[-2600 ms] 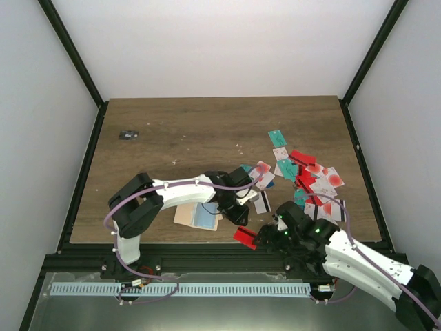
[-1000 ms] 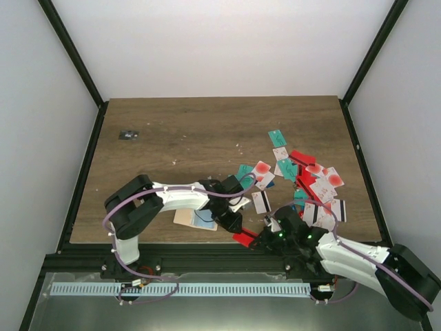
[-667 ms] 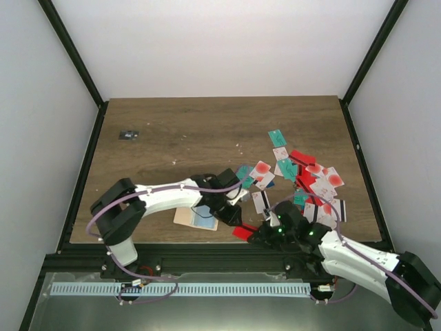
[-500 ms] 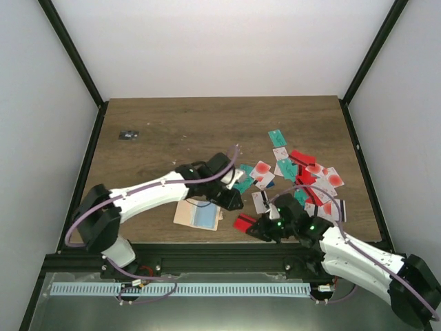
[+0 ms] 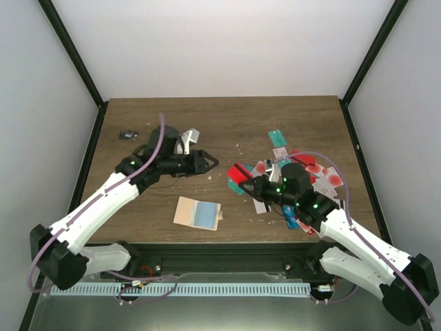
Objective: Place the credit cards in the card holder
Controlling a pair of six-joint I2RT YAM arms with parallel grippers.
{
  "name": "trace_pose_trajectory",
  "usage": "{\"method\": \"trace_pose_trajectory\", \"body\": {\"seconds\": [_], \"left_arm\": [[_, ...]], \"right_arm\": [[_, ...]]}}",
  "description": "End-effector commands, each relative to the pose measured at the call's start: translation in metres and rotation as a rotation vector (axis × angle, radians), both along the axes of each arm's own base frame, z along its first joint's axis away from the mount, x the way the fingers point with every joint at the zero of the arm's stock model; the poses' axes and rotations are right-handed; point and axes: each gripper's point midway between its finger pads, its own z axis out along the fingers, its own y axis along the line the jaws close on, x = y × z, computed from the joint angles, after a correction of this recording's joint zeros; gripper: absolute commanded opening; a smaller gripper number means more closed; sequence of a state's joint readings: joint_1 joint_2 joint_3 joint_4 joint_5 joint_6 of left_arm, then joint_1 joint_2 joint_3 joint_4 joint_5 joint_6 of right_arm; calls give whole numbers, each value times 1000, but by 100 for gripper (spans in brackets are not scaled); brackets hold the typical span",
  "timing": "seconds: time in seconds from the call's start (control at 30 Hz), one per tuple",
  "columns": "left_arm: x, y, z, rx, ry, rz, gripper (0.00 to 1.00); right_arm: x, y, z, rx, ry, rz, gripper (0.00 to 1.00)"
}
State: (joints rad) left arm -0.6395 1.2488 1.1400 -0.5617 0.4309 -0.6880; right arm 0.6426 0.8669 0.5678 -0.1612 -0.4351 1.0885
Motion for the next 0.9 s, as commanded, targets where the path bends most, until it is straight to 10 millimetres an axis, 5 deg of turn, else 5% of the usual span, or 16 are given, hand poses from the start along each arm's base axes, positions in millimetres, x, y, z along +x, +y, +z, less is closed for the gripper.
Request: {"method": "trace_pose_trajectory", "body": {"seconds": [0.0,0.33,0.57,0.87], "left_arm": [[-2,0,47,-234,-16,34,53],[4,-11,101,-492,-77,3,59],[17,-17,116,-573,-97,25,58],[30,-28,121,-615,-102,13,49]], "right_arm": [[32,7,77,196,-143,-107,1],[55,17,159,523,-216,-156,1],[58,26,190,596,-252,-116,1],[58,29,206,643,-253,-93,1]]}}
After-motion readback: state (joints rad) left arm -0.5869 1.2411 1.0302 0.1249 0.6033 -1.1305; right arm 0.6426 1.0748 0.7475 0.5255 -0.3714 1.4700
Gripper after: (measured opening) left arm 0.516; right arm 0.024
